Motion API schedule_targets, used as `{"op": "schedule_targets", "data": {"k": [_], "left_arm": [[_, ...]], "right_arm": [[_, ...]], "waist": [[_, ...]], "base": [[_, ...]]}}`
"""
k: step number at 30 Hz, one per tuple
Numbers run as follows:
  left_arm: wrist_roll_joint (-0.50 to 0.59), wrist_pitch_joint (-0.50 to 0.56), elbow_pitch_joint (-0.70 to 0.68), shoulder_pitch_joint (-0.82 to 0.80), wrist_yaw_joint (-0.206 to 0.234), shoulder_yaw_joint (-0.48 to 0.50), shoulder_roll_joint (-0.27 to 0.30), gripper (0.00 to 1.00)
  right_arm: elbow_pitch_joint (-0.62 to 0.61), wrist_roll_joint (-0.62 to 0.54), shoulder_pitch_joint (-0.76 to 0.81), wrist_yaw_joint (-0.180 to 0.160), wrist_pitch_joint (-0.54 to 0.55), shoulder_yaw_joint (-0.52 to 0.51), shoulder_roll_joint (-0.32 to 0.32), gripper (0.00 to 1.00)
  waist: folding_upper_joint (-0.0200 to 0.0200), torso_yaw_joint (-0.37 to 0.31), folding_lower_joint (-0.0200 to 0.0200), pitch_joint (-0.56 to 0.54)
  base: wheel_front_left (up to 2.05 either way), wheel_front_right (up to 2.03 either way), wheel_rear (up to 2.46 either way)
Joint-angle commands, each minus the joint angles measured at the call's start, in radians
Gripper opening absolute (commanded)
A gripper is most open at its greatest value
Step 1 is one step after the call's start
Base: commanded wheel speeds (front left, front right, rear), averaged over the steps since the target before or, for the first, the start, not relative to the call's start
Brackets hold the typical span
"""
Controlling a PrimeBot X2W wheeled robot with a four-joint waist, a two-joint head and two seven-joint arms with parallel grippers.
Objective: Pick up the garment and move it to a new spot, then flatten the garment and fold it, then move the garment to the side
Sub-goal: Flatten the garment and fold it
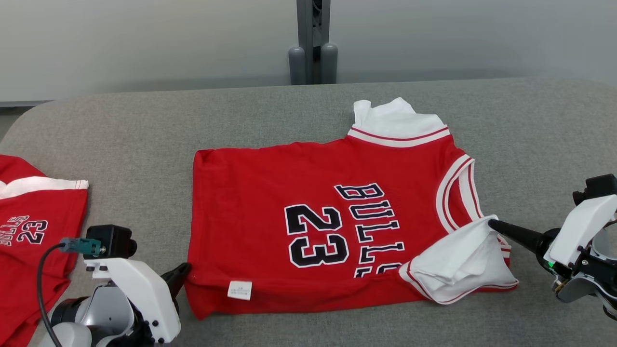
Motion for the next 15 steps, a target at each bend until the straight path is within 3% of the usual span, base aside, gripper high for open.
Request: {"op": "schedule_targets", "data": {"k": [1,15], "left_arm": [[0.013,-0.015,0.016,-0.025,0.004,0.003,-0.001,0.00],[0.068,-0.100,0.154,-0.119,0.001,-0.020,-0.044,0.00]], "right_arm": [[0.010,-0.009,-0.016,0.001,-0.011,-0.003,0.003,0.00],[0.054,-0.052,-0.078,0.001,-0.086,-0.013,0.052,0.00]], "waist": [[0.0000,0.001,0.0000,0.010],[0.0000,0.006,0.0000,0.056]], "base": [[0.00,0.00,0.00],[0.00,0.00,0.00]]}}
